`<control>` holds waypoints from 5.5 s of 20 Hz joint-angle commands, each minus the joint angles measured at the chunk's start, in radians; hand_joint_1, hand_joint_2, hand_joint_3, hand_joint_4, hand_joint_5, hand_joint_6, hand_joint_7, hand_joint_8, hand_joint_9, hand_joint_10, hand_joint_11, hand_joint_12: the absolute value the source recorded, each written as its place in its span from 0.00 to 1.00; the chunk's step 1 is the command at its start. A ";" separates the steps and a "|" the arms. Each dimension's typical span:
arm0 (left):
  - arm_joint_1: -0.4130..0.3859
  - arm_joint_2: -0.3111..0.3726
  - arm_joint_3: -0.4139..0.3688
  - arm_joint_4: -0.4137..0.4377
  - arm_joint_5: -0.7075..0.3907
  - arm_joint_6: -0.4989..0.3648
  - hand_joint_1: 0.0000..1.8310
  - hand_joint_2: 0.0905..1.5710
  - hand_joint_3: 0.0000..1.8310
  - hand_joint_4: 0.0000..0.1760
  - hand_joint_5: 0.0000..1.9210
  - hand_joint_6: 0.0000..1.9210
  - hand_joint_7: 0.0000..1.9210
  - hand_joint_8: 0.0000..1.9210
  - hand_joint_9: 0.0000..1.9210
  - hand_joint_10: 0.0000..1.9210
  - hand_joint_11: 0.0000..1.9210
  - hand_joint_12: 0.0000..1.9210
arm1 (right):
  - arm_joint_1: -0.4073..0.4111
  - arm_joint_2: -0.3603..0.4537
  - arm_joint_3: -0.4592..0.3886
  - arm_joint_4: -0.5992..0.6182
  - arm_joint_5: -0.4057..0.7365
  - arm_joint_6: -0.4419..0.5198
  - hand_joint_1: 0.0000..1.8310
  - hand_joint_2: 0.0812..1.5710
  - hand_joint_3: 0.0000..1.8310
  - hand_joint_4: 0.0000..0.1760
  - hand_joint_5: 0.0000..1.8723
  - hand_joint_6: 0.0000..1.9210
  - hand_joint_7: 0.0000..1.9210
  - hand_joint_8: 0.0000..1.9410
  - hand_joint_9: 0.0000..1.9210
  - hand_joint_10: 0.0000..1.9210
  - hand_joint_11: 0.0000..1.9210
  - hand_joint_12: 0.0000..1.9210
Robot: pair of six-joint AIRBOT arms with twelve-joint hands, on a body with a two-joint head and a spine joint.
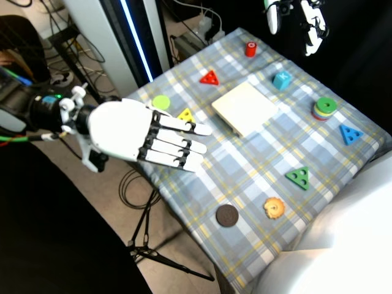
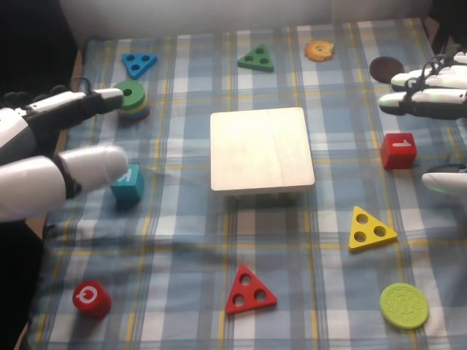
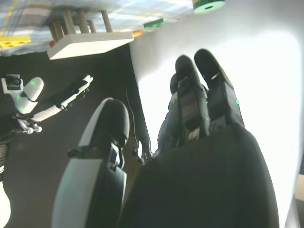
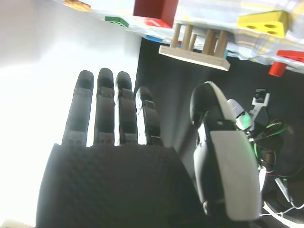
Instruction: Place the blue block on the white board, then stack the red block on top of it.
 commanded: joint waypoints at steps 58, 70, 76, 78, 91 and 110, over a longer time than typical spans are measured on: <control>-0.275 -0.247 0.201 -0.338 0.198 0.719 0.54 0.72 0.00 0.82 0.46 0.58 0.30 0.01 0.14 0.00 0.02 0.03 | 0.026 0.014 0.002 -0.026 0.138 0.055 0.30 0.77 0.00 0.13 0.20 0.00 0.19 0.00 0.20 0.00 0.12 0.26; -0.472 -0.284 0.200 -0.049 0.209 0.550 0.55 0.69 0.00 1.00 0.50 0.52 0.29 0.00 0.13 0.00 0.02 0.06 | 0.026 0.006 0.011 -0.027 0.139 0.055 0.32 0.76 0.00 0.09 0.19 0.00 0.18 0.00 0.20 0.00 0.11 0.27; -0.538 -0.384 0.261 -0.006 0.299 0.542 0.55 0.70 0.00 0.94 0.49 0.55 0.29 0.00 0.13 0.00 0.00 0.13 | 0.036 0.002 0.016 -0.044 0.139 0.055 0.32 0.77 0.00 0.00 0.20 0.00 0.19 0.00 0.21 0.00 0.10 0.30; -0.549 -0.407 0.277 0.006 0.337 0.542 0.55 0.70 0.00 1.00 0.49 0.55 0.29 0.00 0.14 0.00 0.00 0.12 | 0.040 0.000 0.018 -0.048 0.139 0.055 0.33 0.77 0.00 0.04 0.19 0.00 0.18 0.00 0.21 0.00 0.10 0.31; -0.590 -0.452 0.313 0.071 0.450 0.542 0.56 0.68 0.00 0.86 0.52 0.49 0.31 0.00 0.17 0.00 0.00 0.18 | 0.043 0.000 0.020 -0.052 0.137 0.055 0.31 0.77 0.00 0.09 0.19 0.00 0.18 0.00 0.20 0.00 0.10 0.31; -0.581 -0.453 0.314 0.066 0.459 0.542 0.54 0.60 0.00 0.31 0.47 0.02 0.28 0.00 0.15 0.00 0.00 0.14 | 0.043 0.001 0.020 -0.052 0.135 0.056 0.32 0.78 0.00 0.00 0.20 0.00 0.19 0.00 0.21 0.00 0.09 0.31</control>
